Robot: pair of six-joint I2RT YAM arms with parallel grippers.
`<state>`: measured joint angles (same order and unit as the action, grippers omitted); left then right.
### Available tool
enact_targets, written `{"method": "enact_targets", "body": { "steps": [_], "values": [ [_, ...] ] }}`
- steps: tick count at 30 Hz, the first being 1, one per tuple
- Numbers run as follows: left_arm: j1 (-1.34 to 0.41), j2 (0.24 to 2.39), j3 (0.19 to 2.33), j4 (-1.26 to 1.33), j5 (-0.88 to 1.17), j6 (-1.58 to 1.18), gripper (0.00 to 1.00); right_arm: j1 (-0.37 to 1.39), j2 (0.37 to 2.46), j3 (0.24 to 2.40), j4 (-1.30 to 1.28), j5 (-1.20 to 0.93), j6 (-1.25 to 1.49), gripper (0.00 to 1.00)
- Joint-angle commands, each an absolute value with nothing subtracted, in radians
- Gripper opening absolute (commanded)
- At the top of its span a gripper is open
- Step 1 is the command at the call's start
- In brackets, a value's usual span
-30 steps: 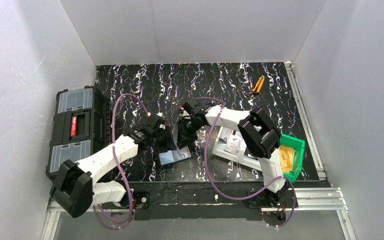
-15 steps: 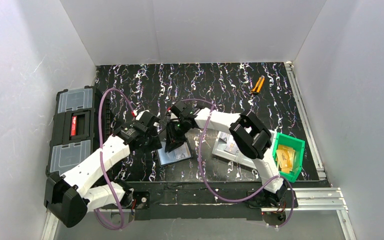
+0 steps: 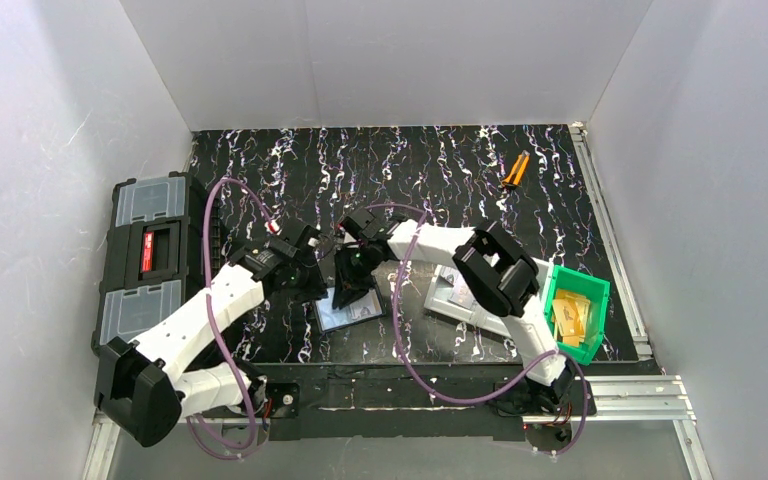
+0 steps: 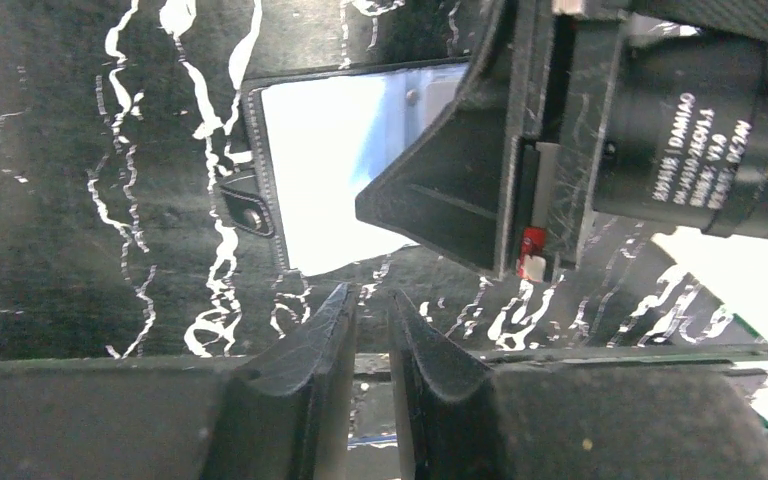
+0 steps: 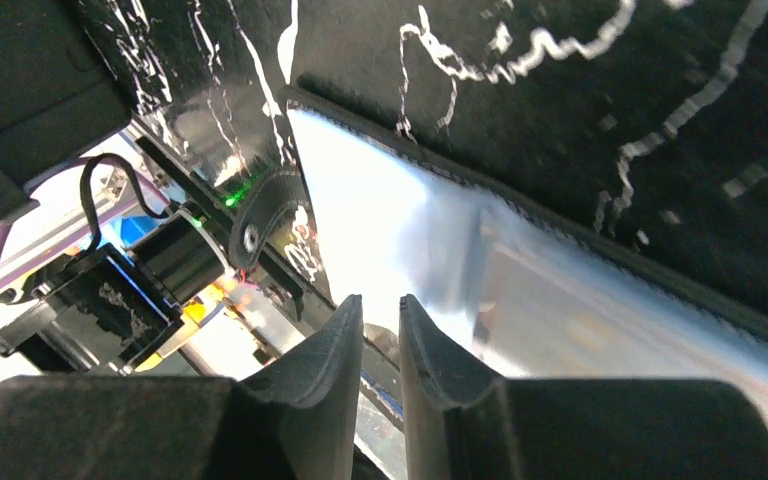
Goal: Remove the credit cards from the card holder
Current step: Remove the credit card from the card holder.
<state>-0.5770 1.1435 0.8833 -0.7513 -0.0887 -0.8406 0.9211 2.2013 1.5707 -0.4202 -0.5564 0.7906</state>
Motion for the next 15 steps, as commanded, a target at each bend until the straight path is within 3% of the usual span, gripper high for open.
{"method": "enact_targets", "body": {
  "steps": [1, 11, 15],
  "values": [
    [-0.526, 1.139, 0.87, -0.692, 0.03, -0.858, 0.17, 0.868, 2.053, 1.528, -0.378, -0.563, 0.797, 0.29],
    [-0.497, 1.312, 0.854, -0.497, 0.255, -0.85, 0.21, 0.813, 1.898, 1.434, -0.509, -0.405, 0.708, 0.42],
    [-0.481, 1.384, 0.815, -0.399, 0.322, -0.871, 0.28, 0.813, 1.897, 1.387, -0.528, -0.385, 0.668, 0.46]
  ]
}}
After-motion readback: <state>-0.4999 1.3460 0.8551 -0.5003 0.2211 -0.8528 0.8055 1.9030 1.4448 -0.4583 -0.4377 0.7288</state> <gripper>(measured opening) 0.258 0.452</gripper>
